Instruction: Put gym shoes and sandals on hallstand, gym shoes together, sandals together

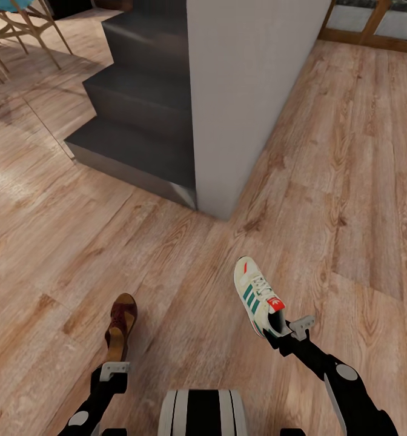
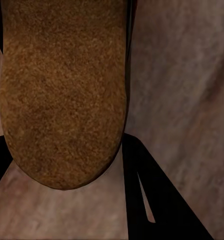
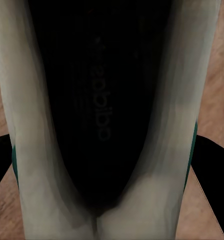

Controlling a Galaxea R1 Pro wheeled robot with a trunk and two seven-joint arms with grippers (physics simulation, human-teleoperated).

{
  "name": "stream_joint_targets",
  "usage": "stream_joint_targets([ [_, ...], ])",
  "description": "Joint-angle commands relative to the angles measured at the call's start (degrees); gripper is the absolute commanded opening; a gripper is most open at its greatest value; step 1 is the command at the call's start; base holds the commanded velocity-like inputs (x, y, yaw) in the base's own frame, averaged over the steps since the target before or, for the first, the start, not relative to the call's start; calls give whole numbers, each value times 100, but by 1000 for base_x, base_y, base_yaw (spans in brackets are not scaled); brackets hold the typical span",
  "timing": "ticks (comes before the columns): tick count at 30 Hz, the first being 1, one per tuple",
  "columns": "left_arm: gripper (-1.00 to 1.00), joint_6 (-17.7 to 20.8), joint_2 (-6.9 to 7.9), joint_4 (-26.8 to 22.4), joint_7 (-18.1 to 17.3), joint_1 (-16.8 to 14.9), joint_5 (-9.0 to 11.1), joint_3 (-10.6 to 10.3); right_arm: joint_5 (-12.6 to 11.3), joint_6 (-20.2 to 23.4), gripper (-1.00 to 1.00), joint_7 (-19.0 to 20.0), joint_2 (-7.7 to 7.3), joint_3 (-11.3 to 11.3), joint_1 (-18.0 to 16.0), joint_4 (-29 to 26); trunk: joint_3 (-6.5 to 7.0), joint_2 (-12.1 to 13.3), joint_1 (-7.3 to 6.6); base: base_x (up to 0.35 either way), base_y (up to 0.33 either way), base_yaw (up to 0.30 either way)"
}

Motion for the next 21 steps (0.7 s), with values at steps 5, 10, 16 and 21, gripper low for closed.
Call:
stream_joint_targets([
  [5, -100, -14, 19, 7, -39, -7, -73, 58, 63, -33, -100, 24, 10, -20, -3, -4, 109, 6, -13, 0, 0, 0],
  [10, -100, -16, 33, 9, -30, -5, -82, 63, 63, -40, -100, 21, 9, -36, -3, -7, 219, 13, -26, 0, 0, 0],
  [16, -100, -26, 41, 15, -9, 285, -74, 75, 80, -50, -100, -95, -3, -775, -3, 24, 395, 21, -42, 0, 0, -53],
  [21, -100, -190, 85, 51, -8, 370, 91, 77, 107, -62, -100, -376, -5, -1375, -3, 81, 550, 27, -55, 0, 0, -67],
])
